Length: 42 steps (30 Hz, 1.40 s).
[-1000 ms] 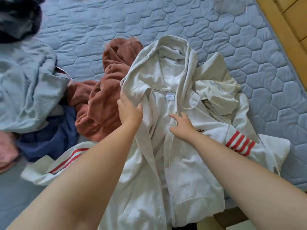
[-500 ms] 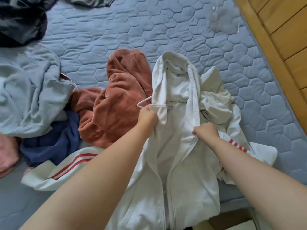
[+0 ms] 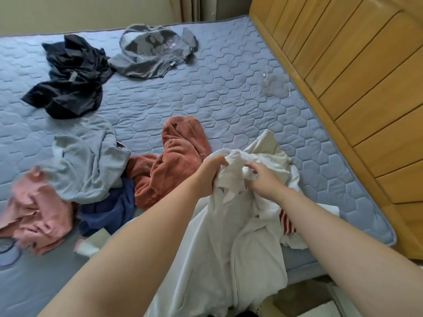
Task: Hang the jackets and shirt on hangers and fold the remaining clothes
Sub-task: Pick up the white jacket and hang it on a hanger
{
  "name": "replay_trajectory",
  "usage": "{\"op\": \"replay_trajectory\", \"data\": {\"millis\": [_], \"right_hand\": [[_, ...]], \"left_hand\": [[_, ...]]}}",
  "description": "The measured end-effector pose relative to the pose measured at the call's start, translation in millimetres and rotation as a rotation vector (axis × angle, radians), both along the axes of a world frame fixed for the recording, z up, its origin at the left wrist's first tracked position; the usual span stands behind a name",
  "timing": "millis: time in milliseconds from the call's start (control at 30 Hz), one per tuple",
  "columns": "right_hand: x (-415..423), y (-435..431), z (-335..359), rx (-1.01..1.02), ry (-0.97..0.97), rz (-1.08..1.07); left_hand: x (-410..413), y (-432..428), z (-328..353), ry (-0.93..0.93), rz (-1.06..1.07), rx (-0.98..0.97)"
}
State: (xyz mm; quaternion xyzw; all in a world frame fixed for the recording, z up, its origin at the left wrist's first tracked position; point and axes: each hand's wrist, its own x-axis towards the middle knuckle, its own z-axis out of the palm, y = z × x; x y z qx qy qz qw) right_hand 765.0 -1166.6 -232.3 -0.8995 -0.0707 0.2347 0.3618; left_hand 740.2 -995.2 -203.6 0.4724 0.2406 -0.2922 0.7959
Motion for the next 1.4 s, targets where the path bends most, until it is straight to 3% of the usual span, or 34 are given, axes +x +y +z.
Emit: {"op": "replay_trajectory", "data": {"millis": [100,233,300,400,500,600,667,767,833,933,1000,1067,1133,1267,1333,1400], "right_hand": [[-17.8,7.1,22.2,0.158,-0.036,-0.056],[-33.9,10.5,48.8,0.146,-0.023,-0.056],[-44.3,9.1,62.3,0.098,-0.043,-0.041],[-63.8,8.6,86.4,0.084,-0.071,-0.056],[-86.2,11.0,112.4,0.111,-0.056,-0.059],[-116.8,6.3,135.7,0.097,-0.014,0.026],[-140.6,-3.2,144.0,-0.003,0.008,0.126],[-179.6,-21.5,148.9,-0.044,0.096,0.196],[-203.6,-32.1,151.2,-0.058,0.176,0.26],[-236.9,-41.6,147.8,-0.285,0.218,0.38],[-253.0,-41.9,138.6,-0.412,-0.031,0.296],[-267.9,-35.5,136.4,-0.407,-0.342,0.063],[-280.5,-22.5,146.1,-0.271,-0.568,-0.127],[-299.2,7.6,191.6,-0.055,-0.889,-0.241],[-302.9,16.0,199.0,-0.135,-0.807,-0.236],[-308.1,21.7,198.2,-0.318,-0.504,-0.132]], "left_hand": [[-13.8,-3.1,33.8,-0.022,-0.026,-0.049],[-32.0,4.4,78.3,-0.05,0.085,0.022],[-39.5,16.0,84.9,-0.181,0.1,0.377],[-63.7,37.7,87.5,-0.521,-0.142,1.104],[-97.5,40.5,92.4,-0.802,-0.594,1.492],[-129.2,32.7,91.6,-0.837,-0.808,1.68],[-153.1,24.9,91.7,-0.893,-0.759,1.7],[-196.4,4.4,97.7,-0.957,-0.7,1.553],[-222.2,-5.1,102.4,-0.937,-0.68,1.524],[-252.8,-9.2,103.4,-0.863,-0.622,1.566],[-272.2,-13.2,103.2,-0.832,-0.687,1.547],[-290.3,-15.6,108.3,-0.807,-0.676,1.483],[-299.5,-9.9,122.0,-0.802,-0.482,1.409],[-298.0,13.2,168.6,-0.805,-0.023,1.184],[-298.3,29.3,195.1,-0.797,0.096,1.115],[-302.7,51.0,216.0,-0.796,0.129,1.139]]}}
